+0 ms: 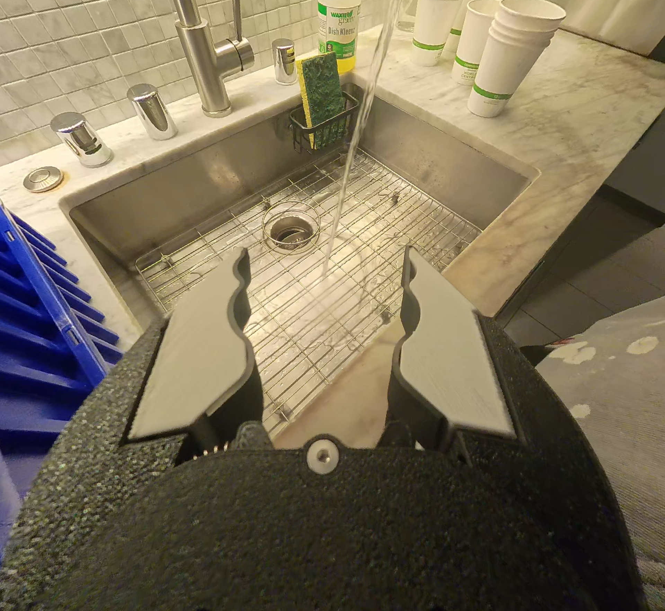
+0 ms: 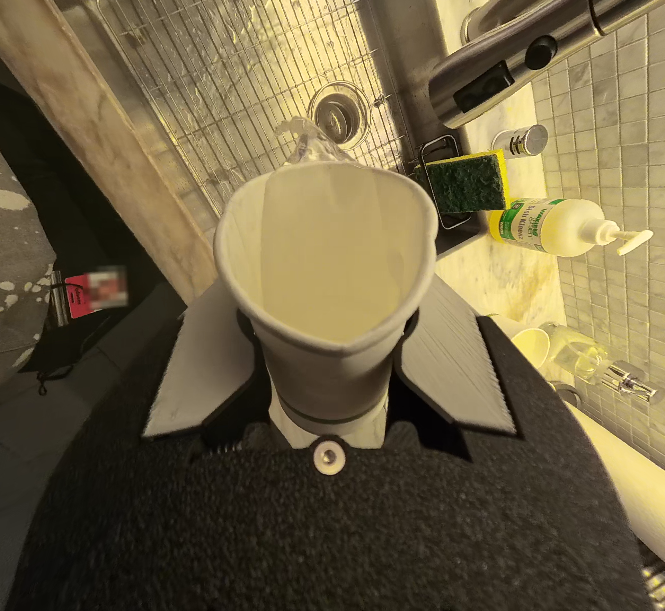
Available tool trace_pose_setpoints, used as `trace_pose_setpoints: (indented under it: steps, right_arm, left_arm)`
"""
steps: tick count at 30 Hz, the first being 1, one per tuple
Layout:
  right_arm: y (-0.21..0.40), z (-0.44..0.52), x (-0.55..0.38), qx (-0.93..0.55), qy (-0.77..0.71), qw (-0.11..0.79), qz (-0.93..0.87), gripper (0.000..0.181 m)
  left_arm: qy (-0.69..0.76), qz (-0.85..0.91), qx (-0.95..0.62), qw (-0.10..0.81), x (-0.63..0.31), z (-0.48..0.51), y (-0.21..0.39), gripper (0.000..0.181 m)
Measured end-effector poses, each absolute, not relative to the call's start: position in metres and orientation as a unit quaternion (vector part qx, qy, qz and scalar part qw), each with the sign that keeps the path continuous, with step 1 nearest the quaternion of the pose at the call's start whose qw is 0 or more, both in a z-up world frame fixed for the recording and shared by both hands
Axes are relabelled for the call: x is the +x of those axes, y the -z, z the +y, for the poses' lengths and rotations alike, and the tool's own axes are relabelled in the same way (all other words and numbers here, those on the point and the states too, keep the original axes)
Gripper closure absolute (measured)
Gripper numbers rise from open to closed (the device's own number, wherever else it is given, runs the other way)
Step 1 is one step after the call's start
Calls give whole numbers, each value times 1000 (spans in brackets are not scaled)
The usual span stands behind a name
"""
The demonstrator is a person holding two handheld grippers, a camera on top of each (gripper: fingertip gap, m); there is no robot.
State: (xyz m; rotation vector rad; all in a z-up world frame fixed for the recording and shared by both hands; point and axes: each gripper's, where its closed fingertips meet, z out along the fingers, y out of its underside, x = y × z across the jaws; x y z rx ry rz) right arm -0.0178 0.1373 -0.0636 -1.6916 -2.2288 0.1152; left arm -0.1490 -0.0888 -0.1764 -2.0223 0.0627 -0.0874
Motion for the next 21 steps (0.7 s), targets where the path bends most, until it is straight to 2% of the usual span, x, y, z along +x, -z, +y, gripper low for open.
trace_pose_setpoints:
  steps: [21]
  right_arm:
    - [55,142,-11,-548,20,143,-824,106]
  left_arm:
    - [38,36,-858,511,-141,-80,183,94]
